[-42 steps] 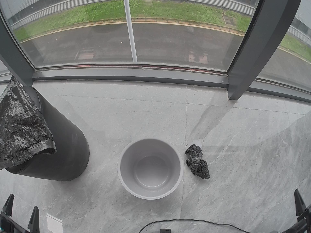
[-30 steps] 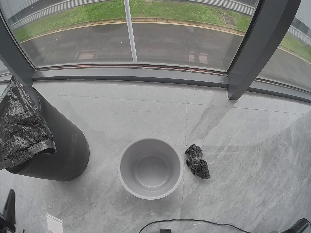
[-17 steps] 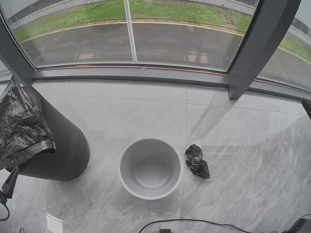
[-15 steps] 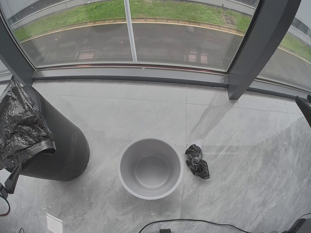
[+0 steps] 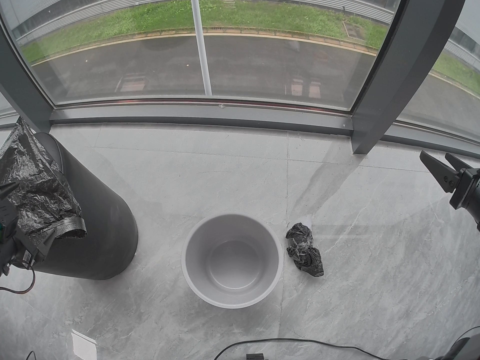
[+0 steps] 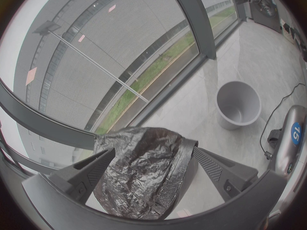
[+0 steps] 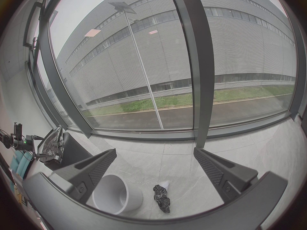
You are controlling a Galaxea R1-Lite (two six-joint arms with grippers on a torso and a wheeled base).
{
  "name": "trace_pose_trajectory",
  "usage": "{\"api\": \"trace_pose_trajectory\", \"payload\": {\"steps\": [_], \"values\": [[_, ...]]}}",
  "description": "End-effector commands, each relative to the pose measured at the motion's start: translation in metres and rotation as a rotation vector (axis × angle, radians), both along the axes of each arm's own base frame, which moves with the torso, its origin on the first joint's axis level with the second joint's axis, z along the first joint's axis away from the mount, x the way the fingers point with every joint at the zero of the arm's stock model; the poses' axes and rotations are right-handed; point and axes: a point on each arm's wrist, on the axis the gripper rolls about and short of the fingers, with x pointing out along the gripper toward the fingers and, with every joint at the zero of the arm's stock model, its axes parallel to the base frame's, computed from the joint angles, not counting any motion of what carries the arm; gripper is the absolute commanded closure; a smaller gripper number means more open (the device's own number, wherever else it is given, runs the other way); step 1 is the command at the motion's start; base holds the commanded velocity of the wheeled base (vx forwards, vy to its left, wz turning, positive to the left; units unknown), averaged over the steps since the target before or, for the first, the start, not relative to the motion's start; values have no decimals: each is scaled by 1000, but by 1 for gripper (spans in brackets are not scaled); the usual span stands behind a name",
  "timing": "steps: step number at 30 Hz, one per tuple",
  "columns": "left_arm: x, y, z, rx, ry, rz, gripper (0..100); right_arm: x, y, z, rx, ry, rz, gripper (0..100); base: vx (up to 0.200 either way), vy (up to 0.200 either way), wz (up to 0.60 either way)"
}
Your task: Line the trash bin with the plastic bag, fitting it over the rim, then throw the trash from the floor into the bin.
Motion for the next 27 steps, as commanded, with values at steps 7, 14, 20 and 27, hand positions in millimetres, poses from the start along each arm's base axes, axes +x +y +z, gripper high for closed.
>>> {"api": "trace_pose_trajectory", "payload": {"steps": [7, 14, 20, 27], "values": [[10, 6, -23, 38, 116, 82, 0, 5, 2, -4, -3, 23, 3, 0, 0, 0, 0], [16, 7, -29, 23, 154, 90, 0, 6, 2, -5, -2, 32, 3, 0, 0, 0, 0], [25, 7, -37, 0, 203, 98, 0, 10, 3, -8, 18, 54, 5, 0, 0, 0, 0], [39, 7, -41, -9, 194, 101, 0, 12, 4, -10, 20, 66, 3, 0, 0, 0, 0]]}}
